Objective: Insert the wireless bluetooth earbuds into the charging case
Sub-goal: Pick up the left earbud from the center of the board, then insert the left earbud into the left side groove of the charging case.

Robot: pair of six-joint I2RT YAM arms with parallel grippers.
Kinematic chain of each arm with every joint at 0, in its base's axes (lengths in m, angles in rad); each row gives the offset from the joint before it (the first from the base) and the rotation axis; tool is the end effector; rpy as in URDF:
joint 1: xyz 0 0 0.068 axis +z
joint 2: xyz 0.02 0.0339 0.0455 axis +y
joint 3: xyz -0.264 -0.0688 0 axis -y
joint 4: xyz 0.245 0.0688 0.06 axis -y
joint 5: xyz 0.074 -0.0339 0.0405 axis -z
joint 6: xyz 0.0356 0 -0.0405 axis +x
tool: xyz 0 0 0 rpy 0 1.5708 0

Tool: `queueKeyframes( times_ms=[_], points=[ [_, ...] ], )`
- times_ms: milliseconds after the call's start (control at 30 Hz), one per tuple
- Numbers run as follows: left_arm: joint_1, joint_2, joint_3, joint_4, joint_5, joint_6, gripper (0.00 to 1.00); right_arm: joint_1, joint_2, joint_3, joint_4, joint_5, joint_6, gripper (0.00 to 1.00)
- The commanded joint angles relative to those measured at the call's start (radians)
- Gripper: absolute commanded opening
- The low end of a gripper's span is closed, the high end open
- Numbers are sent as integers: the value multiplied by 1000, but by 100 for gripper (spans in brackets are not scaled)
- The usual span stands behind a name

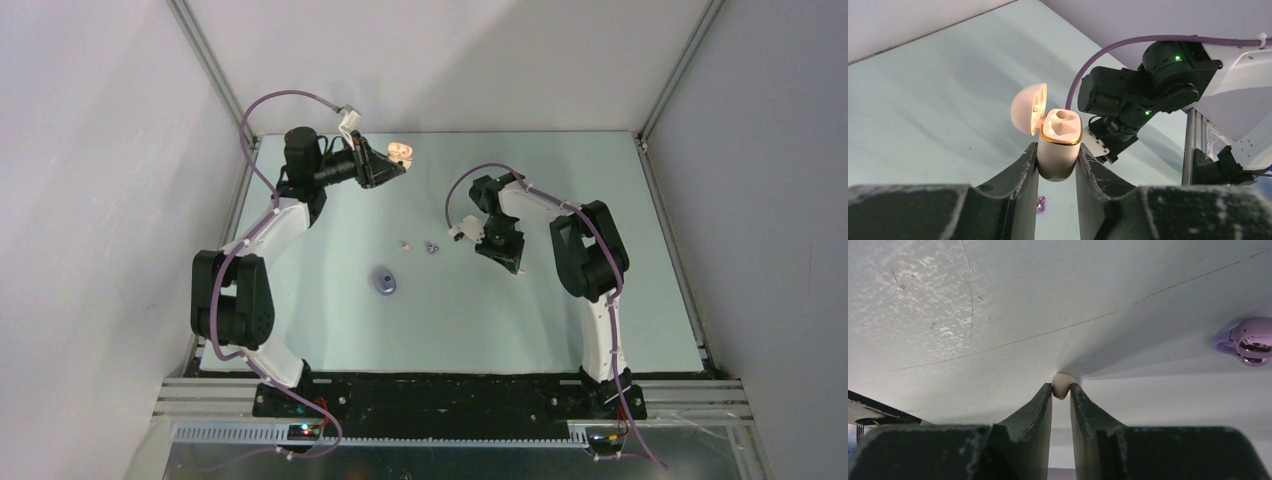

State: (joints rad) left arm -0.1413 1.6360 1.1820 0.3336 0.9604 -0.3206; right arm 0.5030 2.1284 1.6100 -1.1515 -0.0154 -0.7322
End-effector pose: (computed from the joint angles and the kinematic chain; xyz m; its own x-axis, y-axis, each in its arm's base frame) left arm 0.3695 -0.0820 0.3121 -0.3921 -0.1267 -0.9112 0.8035 0.4352 -0.4063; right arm 0.3427 0.1892 0.1592 -0.3271 -0.9429 0.0633 -0.9403 0.3314 0.0775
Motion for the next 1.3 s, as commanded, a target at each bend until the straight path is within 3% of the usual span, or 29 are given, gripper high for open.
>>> queueKeyframes(
  times_ms=[0, 267, 467, 533, 733, 833, 933, 1100, 1267],
  points=[
    [6, -25, 39, 27, 4, 15, 0, 6, 8, -7, -2, -2, 10, 23],
    [6, -17, 44, 33, 4, 14, 0, 6, 4, 7, -18, 0, 6, 9],
    [6, -8, 48, 81, 26, -15, 0, -22, -17, 142, -100, -71, 10, 2],
    [6, -6, 48, 115, 41, -33, 0, -40, -25, 244, -160, -149, 11, 2],
    [2, 19, 53, 319, 96, -175, 0, -128, -46, 620, -331, -618, -9, 0],
    [-7, 37, 87, 358, 109, -201, 1, -143, -85, 713, -296, -810, -6, 0],
    [-23, 54, 118, 370, 121, -212, 1, -147, -172, 702, -51, -948, 152, 0],
    [-37, 57, 145, 367, 118, -211, 1, -157, -261, 607, 346, -1024, 427, 0],
    [-67, 56, 182, 373, 109, -218, 2, -158, -330, 473, 948, -1043, 849, 0]
  ],
)
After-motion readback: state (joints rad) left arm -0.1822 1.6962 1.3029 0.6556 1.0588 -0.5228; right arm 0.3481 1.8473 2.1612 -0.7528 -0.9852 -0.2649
